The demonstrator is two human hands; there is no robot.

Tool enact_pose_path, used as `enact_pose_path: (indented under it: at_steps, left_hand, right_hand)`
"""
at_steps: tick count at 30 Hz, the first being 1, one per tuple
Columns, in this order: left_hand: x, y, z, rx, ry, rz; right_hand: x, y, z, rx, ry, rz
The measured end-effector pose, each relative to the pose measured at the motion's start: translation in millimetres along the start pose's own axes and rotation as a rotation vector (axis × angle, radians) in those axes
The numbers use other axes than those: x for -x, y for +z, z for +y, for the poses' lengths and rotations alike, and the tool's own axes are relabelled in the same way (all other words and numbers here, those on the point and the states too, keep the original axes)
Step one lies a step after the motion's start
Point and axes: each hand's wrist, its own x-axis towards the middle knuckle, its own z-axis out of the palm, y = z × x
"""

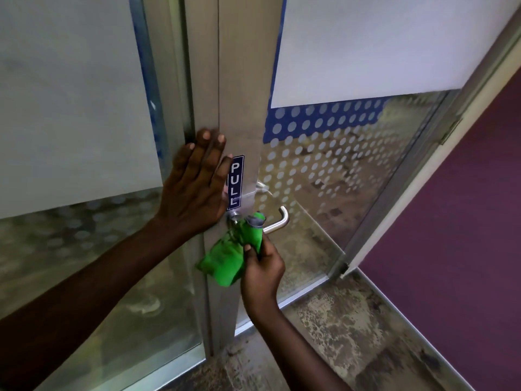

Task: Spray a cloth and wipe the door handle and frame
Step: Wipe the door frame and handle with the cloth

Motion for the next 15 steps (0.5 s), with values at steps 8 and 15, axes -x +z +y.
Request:
enact_pose_path:
  at_steps: [8, 15]
  left_hand:
    - [18.7, -19.4, 11.9, 0.196, 0.030, -0.095]
    - [20.7, -35.8, 45.1, 0.480, -0.009, -0.183]
  right_hand:
    - [9.6, -5.9, -18.9, -0.095, 0.086, 0.165]
    - [13.8, -39.6, -49.5, -0.410, 0.216, 0.356]
